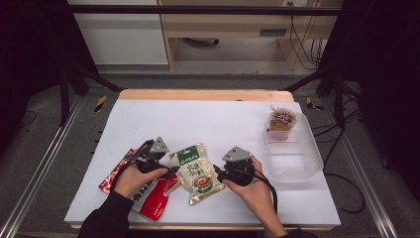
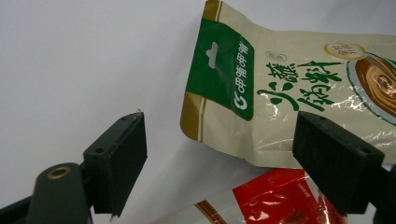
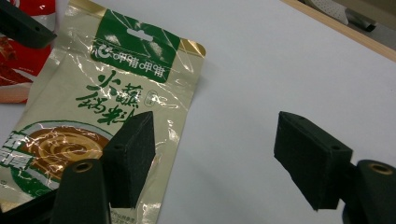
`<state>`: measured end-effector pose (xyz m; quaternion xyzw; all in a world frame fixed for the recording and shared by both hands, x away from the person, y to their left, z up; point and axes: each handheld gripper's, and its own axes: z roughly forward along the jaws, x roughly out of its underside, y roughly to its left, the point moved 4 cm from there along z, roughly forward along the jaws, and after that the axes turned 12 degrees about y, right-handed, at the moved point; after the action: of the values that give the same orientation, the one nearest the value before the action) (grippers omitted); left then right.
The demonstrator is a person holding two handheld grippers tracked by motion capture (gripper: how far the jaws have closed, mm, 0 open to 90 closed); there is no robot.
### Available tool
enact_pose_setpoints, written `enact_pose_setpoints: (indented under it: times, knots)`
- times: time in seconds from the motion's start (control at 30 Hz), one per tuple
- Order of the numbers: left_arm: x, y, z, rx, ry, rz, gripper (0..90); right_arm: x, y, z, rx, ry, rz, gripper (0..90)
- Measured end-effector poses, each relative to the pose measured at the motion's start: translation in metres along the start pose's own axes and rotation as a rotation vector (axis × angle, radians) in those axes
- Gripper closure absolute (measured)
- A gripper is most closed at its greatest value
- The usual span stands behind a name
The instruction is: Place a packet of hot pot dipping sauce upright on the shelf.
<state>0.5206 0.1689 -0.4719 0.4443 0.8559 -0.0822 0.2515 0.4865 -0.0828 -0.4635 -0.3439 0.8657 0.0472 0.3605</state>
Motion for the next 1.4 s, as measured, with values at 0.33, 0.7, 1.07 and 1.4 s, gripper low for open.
enact_pose_setpoints:
  times: [0.33, 0.7, 1.07, 1.4]
  knots:
    - [-0.004, -0.003, 0.014, 0.057, 0.034, -0.042, 35.4, 0.003, -0.001, 0.003, 0.006, 0.017, -0.015, 29.8]
    - [-0.007, -0.011, 0.006, 0.094, 0.009, -0.039, 74.2, 0.003, 0.0, 0.004, 0.005, 0.016, -0.016, 29.8]
    - [-0.013, -0.014, -0.011, 0.101, -0.021, 0.006, 90.0, -0.005, -0.001, -0.008, -0.013, 0.015, -0.069, 30.9]
    - [-0.044, -0.023, -0.053, 0.15, -0.059, 0.126, 90.0, -0.029, -0.012, -0.039, -0.05, 0.062, -0.206, 27.4]
